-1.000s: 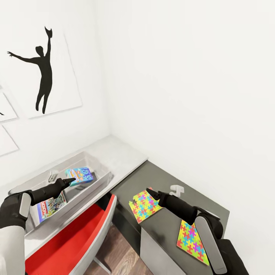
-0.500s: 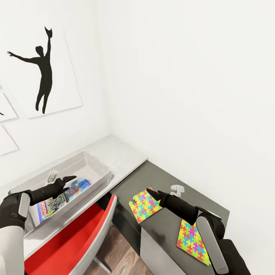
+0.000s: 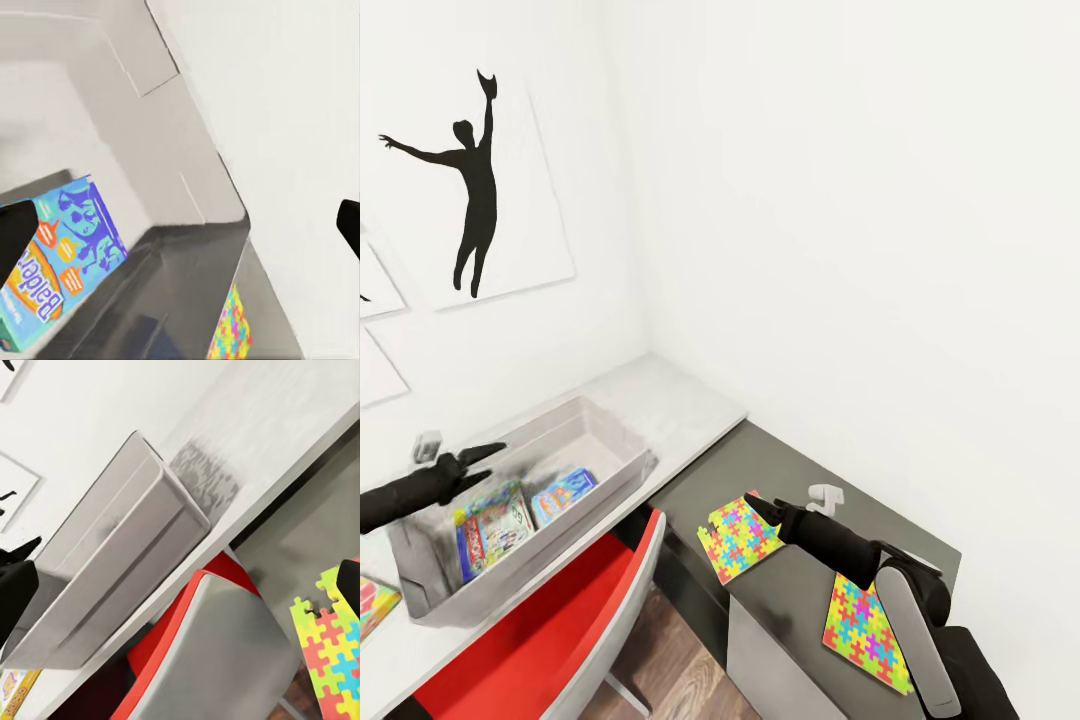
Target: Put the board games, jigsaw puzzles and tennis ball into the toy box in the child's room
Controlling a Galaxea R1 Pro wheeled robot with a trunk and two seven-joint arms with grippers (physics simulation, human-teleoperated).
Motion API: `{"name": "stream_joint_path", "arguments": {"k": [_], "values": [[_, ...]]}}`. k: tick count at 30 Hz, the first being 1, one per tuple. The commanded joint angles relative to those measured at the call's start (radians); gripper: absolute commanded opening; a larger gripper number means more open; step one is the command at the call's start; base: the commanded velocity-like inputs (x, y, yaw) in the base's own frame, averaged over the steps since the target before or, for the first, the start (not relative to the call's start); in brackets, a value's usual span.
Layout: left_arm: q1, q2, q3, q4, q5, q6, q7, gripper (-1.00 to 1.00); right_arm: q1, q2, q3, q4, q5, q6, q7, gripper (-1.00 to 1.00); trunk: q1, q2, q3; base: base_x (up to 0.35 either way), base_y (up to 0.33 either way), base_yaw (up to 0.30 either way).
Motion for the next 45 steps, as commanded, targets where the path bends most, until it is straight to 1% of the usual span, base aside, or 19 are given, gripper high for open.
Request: {"name": "stream_joint_path", "arguments": {"k": [1,2,3,4,5,8,9,10,11,15,20,25,29,34,39,45], "values": [[0.004,0.057,-0.003,0.0,-0.002,0.003,-0.127,1.0,0.0,-0.001,-0.001,0.0,-0.002,0.005,0.001,1.0,0.0,-0.001,-0.001,0.0,0.0,0.0],[0.006,0.076,-0.004,0.0,-0.003,0.001,-0.168,1.0,0.0,-0.001,-0.001,0.0,-0.002,0.005,0.002,1.0,0.0,-0.001,-0.001,0.0,0.0,0.0],[0.01,0.11,-0.006,0.0,-0.005,-0.002,-0.249,1.0,-0.001,-0.001,-0.001,0.0,-0.002,0.005,0.002,1.0,0.0,-0.001,-0.001,0.0,0.0,0.0],[0.013,0.126,-0.007,-0.001,-0.005,-0.005,-0.287,1.0,-0.001,-0.001,-0.001,0.0,-0.002,0.005,0.002,1.0,0.0,-0.001,-0.001,0.0,0.0,0.0],[0.023,0.155,-0.008,-0.001,-0.007,-0.013,-0.359,1.0,-0.001,-0.001,-0.001,0.0,-0.002,0.005,0.002,1.0,0.0,-0.001,-0.001,0.0,0.0,0.0],[0.049,0.191,-0.008,-0.001,-0.008,-0.032,-0.452,1.0,-0.001,-0.001,-0.001,0.0,-0.002,0.005,0.002,1.0,0.0,-0.001,-0.001,0.0,0.0,0.0],[0.072,0.208,-0.008,-0.001,-0.008,-0.048,-0.505,1.0,-0.001,-0.001,-0.001,0.0,-0.002,0.006,0.003,1.0,0.0,-0.001,-0.001,0.0,0.0,0.0],[0.084,0.215,-0.008,-0.001,-0.008,-0.056,-0.526,1.0,-0.001,-0.001,-0.001,0.0,-0.002,0.006,0.003,1.0,0.0,-0.001,-0.001,0.0,0.0,0.0],[0.108,0.225,-0.007,-0.002,-0.008,-0.073,-0.556,1.0,0.0,-0.001,-0.001,0.0,-0.002,0.006,0.003,1.0,0.0,-0.001,-0.001,0.0,0.0,0.0],[0.169,0.237,-0.004,-0.002,-0.009,-0.101,-0.559,1.0,0.0,-0.001,-0.001,0.0,-0.002,0.007,0.003,1.0,0.0,-0.001,-0.001,0.0,0.0,0.0],[0.212,0.24,-0.006,-0.002,-0.007,-0.115,-0.559,1.0,0.0,-0.001,0.0,0.0,-0.002,0.006,0.003,1.0,0.0,-0.001,0.003,0.0,0.0,0.0],[0.222,0.24,-0.007,-0.011,-0.004,-0.118,-0.559,1.0,0.0,-0.001,0.0,0.0,-0.002,0.005,0.004,1.0,0.0,-0.001,0.006,0.0,0.0,0.0],[0.226,0.236,-0.009,-0.027,-0.003,-0.119,-0.559,1.0,0.0,-0.001,0.002,0.001,-0.003,-0.021,0.005,1.0,0.0,-0.001,0.007,0.0,0.0,0.0],[0.227,0.234,-0.011,-0.033,-0.003,-0.119,-0.559,1.0,0.0,-0.001,0.002,0.001,-0.003,-0.036,0.006,1.0,0.0,-0.001,0.007,0.0,0.0,0.0],[0.228,0.235,-0.011,-0.053,-0.003,-0.119,-0.559,1.0,0.0,-0.001,0.002,0.0,-0.002,-0.042,0.024,1.0,0.0,-0.001,0.012,-0.033,0.0,0.0],[0.228,0.236,-0.011,-0.062,-0.003,-0.119,-0.559,1.0,0.001,-0.001,0.002,0.0,-0.002,-0.045,0.049,1.0,0.0,-0.001,0.021,-0.225,0.0,0.0]]}}
